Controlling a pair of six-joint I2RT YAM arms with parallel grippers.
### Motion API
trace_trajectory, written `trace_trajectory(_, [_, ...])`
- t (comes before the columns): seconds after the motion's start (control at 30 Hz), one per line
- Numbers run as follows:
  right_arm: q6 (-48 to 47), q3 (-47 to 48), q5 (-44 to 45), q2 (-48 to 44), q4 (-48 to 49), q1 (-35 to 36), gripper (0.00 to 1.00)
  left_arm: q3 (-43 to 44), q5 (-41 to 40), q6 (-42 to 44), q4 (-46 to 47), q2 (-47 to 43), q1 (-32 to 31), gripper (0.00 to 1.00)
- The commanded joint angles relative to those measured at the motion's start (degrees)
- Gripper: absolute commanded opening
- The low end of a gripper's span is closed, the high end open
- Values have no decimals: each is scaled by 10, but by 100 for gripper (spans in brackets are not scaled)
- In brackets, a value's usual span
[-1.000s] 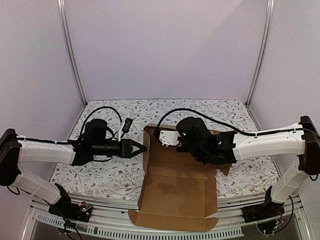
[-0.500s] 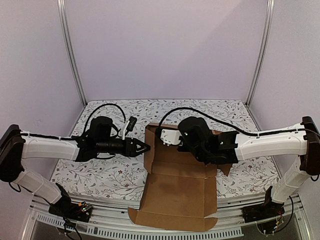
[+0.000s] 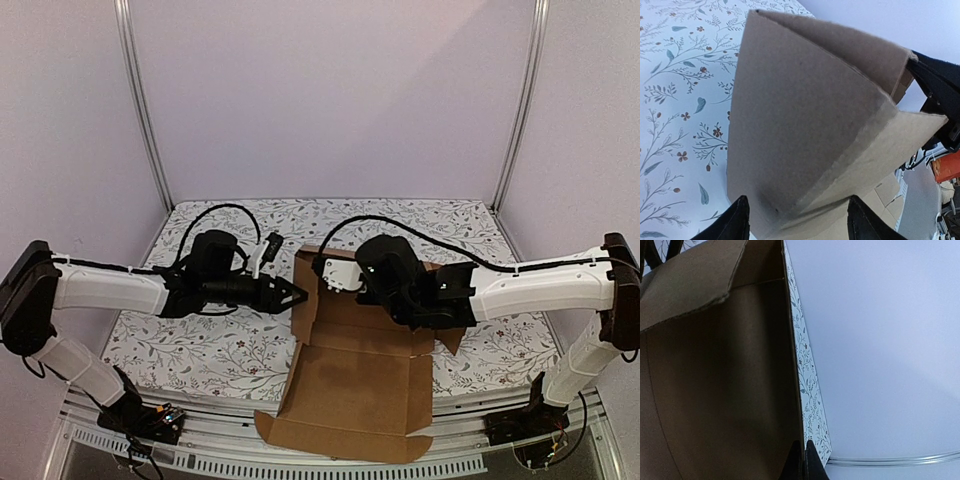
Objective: Fold the paper box
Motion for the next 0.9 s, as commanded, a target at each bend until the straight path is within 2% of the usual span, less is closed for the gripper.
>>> trace_trajectory(0.0, [22,-1,-4,-10,-2,11,0,24,-24,16,-14,19,-10,65])
trace_trajectory(0.43, [32,8,34,22,-7,6,0,56,-33,21,-39,32,-18,65])
trace_trajectory(0.87, [46,37,33,42,-24,-11,0,80,-57,30,-56,60,-19,65])
